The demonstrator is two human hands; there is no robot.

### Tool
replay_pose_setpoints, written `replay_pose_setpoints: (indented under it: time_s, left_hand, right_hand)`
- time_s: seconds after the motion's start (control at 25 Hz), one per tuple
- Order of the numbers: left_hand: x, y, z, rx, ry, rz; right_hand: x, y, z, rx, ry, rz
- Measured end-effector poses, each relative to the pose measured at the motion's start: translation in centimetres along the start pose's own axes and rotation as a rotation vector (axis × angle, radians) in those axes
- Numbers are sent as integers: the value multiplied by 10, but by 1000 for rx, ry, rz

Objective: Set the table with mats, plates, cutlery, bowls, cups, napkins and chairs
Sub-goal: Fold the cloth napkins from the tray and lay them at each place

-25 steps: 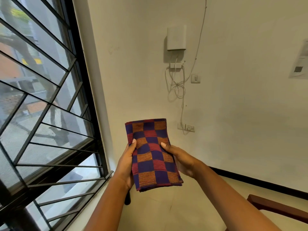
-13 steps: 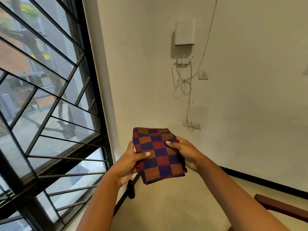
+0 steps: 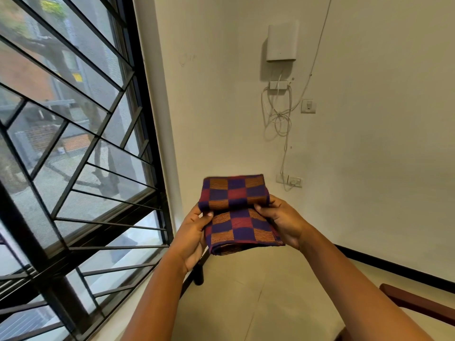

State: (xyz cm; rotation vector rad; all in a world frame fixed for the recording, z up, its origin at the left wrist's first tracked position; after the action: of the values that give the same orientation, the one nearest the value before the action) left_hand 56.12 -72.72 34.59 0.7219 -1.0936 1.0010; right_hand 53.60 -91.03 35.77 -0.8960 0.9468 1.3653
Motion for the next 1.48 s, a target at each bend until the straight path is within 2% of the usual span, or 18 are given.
replay_pose_setpoints:
  time_s: [0.2,0.36,0.56,0.72,0.8,0.92,1.08,1.32,1.48]
  left_hand:
    - [7,6,8,-26,-308,39]
    - [2,9,5,33,-248,12]
    - [-7,7,-20,280,-239,18]
    - [-5,13,-39,450,-331,95]
    - [-10,17,-45,476,-256,52]
    - [-15,20,-38,368,-143,-44]
    - [-32,22,-15,46,-254,-78]
    - [-116,29,6,-156,-281,-244]
    - [-174,42,52,-301,-294,-324]
  right_hand:
    - [3,5,-12,45,58,2]
    - [15,9,-20,141,14,86]
    - [33,19,-20,260,-28,215]
    - [44,27,-7,191,-10,255]
    - [46,28,-4,186,-27,215]
    - [48,31,-12,251,-88,122]
    - [58,46,-30,383,-110,30]
    - [107,111,-81,628,-135,31]
    - [138,185,-124,842,-249,0]
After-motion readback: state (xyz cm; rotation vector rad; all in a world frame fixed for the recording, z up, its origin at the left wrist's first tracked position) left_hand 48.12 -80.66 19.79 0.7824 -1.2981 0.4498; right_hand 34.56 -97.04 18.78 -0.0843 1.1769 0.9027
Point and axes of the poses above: each hand's wrist, its own y-axis away from the middle knuckle, its own z-axis out of the palm, x = y × z, the point moved 8 cm from there along -y, towards the middle knuckle, and after that the axes turned 8 degrees about -y, right-handed, at the moved point
